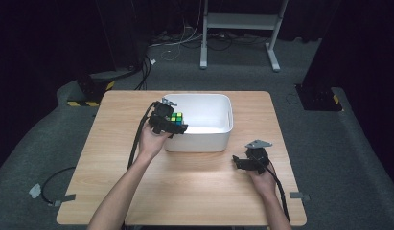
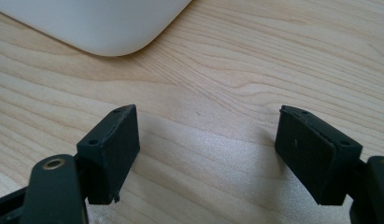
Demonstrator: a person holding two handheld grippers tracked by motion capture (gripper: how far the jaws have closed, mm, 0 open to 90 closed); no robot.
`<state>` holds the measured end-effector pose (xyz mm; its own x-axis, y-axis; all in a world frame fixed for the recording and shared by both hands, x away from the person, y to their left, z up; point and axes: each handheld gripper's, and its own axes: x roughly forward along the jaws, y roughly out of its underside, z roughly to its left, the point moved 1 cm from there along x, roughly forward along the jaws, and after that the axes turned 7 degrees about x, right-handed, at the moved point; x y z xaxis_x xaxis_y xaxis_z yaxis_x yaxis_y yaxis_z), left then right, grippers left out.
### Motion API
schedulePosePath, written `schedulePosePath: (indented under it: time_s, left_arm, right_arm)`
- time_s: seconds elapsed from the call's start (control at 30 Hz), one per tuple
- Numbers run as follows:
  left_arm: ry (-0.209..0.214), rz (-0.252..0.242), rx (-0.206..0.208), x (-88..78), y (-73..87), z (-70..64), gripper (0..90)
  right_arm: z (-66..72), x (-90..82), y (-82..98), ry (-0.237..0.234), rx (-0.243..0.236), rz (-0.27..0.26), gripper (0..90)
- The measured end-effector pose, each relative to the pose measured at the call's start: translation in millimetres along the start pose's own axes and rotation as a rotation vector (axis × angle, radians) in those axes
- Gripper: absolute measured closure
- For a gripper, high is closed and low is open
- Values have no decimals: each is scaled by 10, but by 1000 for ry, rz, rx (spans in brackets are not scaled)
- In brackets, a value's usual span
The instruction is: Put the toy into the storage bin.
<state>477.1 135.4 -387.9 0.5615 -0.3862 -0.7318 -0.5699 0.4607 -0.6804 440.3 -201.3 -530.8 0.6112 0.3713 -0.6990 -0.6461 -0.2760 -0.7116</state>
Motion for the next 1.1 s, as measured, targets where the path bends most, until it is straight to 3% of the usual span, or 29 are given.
schedulePosePath:
  time_s: [0.27,0.5,1.1]
  left_arm:
    - [-2,28,7,71,14,-22,153]
    - [27,4,-33,94,67,16,149]
    - [27,-52,16,-11,44,-85,139]
  right_arm:
    - [-1,1,0,0,-1,-1,217]
    - [-2,1,-1,-1,-1,-1,217]
    - [0,1,-2,0,3,2,217]
